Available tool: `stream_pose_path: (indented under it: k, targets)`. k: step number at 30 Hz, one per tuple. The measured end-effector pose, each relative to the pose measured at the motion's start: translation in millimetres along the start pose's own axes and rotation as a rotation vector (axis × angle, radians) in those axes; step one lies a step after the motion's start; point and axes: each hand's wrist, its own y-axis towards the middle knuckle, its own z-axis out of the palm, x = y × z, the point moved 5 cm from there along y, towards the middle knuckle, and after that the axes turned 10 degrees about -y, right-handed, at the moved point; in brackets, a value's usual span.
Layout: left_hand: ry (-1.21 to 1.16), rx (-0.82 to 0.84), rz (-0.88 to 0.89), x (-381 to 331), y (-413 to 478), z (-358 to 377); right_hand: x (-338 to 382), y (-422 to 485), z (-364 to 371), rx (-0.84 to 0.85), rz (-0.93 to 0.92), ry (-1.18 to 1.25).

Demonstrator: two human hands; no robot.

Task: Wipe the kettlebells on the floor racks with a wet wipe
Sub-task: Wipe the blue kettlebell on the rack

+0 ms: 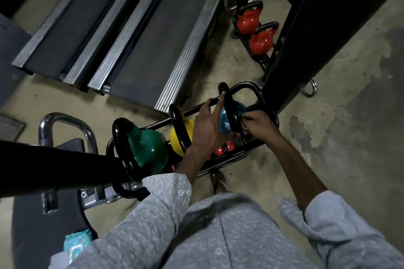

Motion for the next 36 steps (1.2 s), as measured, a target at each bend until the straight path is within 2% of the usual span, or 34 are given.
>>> stream_pose_path:
  k: [7,12,15,20,26,29,32,36]
  targets:
    - [0.003,-0.006,-0.019,1,1,0,29,25,-10,0.124,0.140,-0.003]
    - [-0.011,-0.010,-0.027,0,0,-1,44,48,-6,0.223,0.253,0.502]
    - [0.000,-0.010,-0.040,1,0,0,45,65,-2,0.218,0.270,0.627]
    - [-0.001,-0.020,-0.032,4,0,0,40,58,1,0.098,0.240,0.583]
    - [0.026,-0.046,-0.025,6,0,0,30,54,2,-0.214,0.146,0.535]
    - [0.031,-0.034,-0.033,7,0,1,42,53,-6,-0.339,0.025,0.540]
    - [0.033,-0.029,-0.027,5,0,0,55,61,-11,-0.373,-0.042,0.466]
    - [0.037,-0.027,-0.020,3,0,-2,54,80,-12,-0.291,0.003,0.387]
